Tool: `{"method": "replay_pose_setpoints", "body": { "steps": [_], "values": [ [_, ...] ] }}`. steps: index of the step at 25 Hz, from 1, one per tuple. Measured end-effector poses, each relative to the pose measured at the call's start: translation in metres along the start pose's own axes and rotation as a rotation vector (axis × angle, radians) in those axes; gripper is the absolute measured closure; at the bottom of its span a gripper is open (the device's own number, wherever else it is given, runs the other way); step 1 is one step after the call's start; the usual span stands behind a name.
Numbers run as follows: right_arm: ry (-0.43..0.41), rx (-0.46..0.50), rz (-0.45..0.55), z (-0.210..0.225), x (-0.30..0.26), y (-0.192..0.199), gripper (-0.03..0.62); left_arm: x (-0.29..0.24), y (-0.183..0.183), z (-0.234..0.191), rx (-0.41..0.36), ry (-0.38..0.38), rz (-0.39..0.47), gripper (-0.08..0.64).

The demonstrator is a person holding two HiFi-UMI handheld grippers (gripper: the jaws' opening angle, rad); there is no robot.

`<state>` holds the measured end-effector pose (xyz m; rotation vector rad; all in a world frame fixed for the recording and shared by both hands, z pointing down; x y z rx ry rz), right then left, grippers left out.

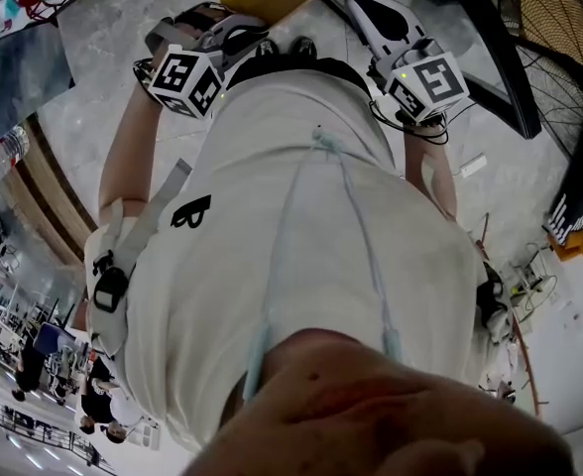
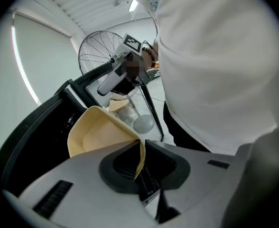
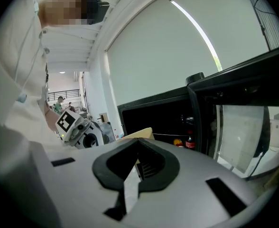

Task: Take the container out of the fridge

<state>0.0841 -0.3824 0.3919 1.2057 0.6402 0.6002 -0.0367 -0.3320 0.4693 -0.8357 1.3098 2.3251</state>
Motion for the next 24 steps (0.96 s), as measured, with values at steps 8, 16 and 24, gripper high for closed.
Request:
{"method": "replay_pose_setpoints", "body": {
  "steps": [8,16,24],
  "values": [
    [-0.003,-0.003,-0.008,0.003,0.002,0.003,0.577,0.002,0.004,-0.007,0.021,0.002,0.004,0.522],
    [-0.011,-0.002,-0.016,0.005,0.002,0.003,0.577,0.003,0.004,-0.013,0.018,-0.019,-0.003,0.522],
    [-0.029,-0.009,-0.011,0.004,-0.007,0.001,0.577,0.006,0.008,-0.017,0.011,-0.041,-0.011,0.522]
  ]
}}
Point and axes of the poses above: the fingertips, and each gripper's own axes: x backward along the fingers, z to its right, y out of its underside, the point moved 1 cm from there along x, backward along the fingers, and after that the axes turned 7 degrees about z, right-handed, at the moved point
